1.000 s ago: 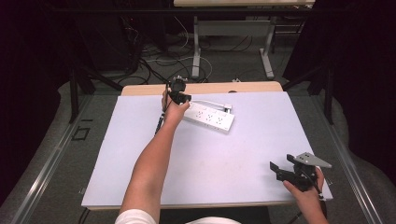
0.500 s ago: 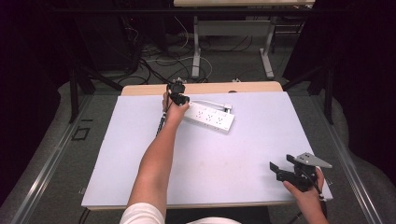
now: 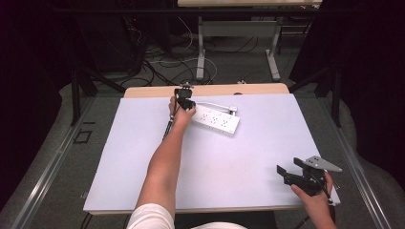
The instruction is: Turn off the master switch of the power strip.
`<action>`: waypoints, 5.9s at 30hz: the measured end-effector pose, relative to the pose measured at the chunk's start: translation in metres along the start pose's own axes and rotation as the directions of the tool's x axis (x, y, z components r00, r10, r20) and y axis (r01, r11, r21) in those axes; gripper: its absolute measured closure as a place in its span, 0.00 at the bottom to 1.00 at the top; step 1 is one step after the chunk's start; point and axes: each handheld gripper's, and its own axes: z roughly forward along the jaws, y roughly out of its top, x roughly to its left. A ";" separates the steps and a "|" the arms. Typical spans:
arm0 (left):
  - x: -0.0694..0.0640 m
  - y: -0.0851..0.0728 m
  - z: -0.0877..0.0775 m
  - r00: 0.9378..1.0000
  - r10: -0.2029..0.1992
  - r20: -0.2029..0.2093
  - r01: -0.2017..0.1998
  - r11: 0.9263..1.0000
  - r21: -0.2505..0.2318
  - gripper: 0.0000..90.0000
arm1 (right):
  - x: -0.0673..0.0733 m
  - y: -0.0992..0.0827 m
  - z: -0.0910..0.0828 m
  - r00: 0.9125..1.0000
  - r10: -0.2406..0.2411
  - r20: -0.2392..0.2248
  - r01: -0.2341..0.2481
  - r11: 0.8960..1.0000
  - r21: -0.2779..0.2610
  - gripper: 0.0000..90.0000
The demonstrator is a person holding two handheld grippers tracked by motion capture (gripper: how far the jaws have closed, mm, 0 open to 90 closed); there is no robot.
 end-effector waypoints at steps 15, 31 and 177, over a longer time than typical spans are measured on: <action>-0.007 0.001 0.003 0.998 0.047 -0.051 -0.046 0.999 0.028 1.00 | 0.000 0.001 -0.002 1.000 -0.001 0.004 0.001 1.000 -0.001 0.22; -0.010 0.001 0.000 0.997 0.043 -0.058 -0.043 0.999 0.016 1.00 | -0.001 0.000 -0.001 1.000 -0.010 0.005 0.010 1.000 0.002 0.22; 0.048 -0.205 -0.233 0.993 0.028 0.112 0.001 0.968 -0.250 0.00 | 0.015 0.005 -0.001 0.997 -0.064 -0.048 0.062 0.997 -0.034 0.22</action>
